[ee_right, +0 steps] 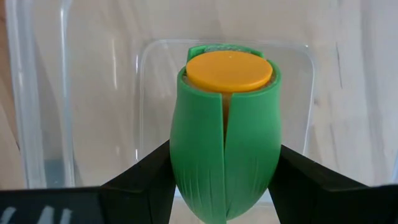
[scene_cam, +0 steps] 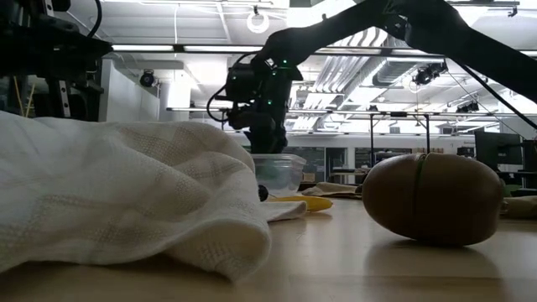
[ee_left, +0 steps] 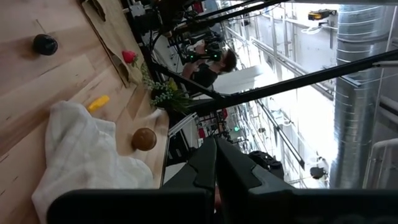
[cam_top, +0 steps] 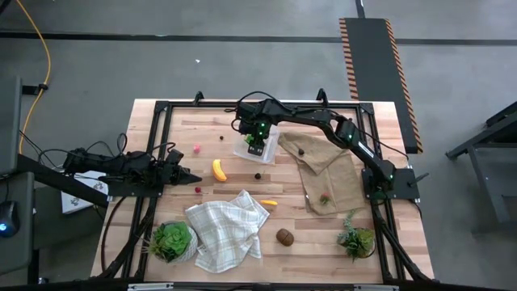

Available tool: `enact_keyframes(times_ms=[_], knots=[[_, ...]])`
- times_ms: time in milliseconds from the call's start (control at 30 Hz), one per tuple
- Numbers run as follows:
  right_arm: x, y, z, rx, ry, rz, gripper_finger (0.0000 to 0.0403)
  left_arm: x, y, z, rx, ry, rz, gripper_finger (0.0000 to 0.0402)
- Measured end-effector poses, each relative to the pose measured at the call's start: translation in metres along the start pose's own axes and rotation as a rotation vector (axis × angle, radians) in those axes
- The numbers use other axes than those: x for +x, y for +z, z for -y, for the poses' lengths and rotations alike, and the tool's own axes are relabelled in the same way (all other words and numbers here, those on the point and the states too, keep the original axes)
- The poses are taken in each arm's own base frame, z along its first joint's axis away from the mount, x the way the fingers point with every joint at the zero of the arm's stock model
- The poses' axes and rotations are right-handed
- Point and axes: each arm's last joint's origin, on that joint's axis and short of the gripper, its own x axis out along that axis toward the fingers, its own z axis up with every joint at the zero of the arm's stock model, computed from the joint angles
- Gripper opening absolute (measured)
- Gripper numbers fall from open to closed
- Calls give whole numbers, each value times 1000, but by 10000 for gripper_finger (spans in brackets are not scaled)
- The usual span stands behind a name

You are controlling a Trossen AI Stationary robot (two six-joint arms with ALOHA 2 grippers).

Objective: Pick and placing Produce into tupperware
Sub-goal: Put the green corn into the transparent bin

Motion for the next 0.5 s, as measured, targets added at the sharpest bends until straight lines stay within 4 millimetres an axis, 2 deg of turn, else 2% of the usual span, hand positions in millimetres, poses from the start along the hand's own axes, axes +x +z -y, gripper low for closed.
enact_keyframes(times_ms=[500], knots=[[0,-1,-1,-1,18,-9,201,0,0,0,0,0,-6,1]])
